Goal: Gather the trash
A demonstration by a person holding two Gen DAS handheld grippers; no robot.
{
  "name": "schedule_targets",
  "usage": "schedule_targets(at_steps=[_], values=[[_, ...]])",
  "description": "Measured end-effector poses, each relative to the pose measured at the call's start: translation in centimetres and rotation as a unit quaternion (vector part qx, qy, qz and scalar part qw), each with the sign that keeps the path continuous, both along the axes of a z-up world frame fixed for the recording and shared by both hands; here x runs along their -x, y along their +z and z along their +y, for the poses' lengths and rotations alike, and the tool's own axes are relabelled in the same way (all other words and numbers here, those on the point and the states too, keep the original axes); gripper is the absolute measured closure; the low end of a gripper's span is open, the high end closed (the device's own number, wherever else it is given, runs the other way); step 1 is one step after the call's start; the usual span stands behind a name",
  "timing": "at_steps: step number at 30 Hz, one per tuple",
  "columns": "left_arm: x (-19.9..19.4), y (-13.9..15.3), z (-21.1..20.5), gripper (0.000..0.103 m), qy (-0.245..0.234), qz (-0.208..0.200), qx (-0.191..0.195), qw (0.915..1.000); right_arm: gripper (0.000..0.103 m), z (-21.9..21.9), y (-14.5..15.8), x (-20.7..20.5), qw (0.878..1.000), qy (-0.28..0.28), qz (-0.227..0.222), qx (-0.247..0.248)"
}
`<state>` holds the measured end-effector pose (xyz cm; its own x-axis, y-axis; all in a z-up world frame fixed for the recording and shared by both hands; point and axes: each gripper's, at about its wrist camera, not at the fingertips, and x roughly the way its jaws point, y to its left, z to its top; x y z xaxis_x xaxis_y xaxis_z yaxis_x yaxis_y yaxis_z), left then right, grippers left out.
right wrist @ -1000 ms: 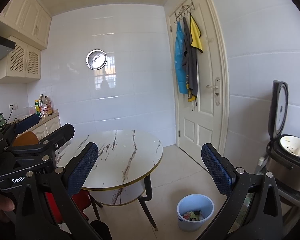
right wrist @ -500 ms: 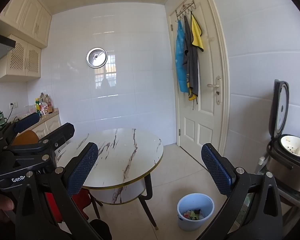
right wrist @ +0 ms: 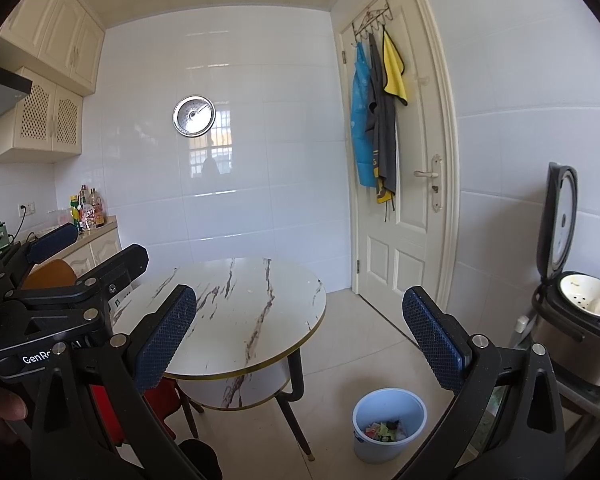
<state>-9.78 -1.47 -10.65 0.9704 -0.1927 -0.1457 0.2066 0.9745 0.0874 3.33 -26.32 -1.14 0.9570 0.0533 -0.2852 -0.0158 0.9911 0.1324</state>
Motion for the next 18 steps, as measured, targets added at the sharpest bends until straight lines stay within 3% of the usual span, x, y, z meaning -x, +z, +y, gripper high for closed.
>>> schedule_targets(at_steps=[18], values=[[-0.11,-0.13,-0.02,0.0,0.0,0.001,-0.001,1.0,0.0,0.12,-0.01,0.0,1.0,0.001,0.003,-0.003]])
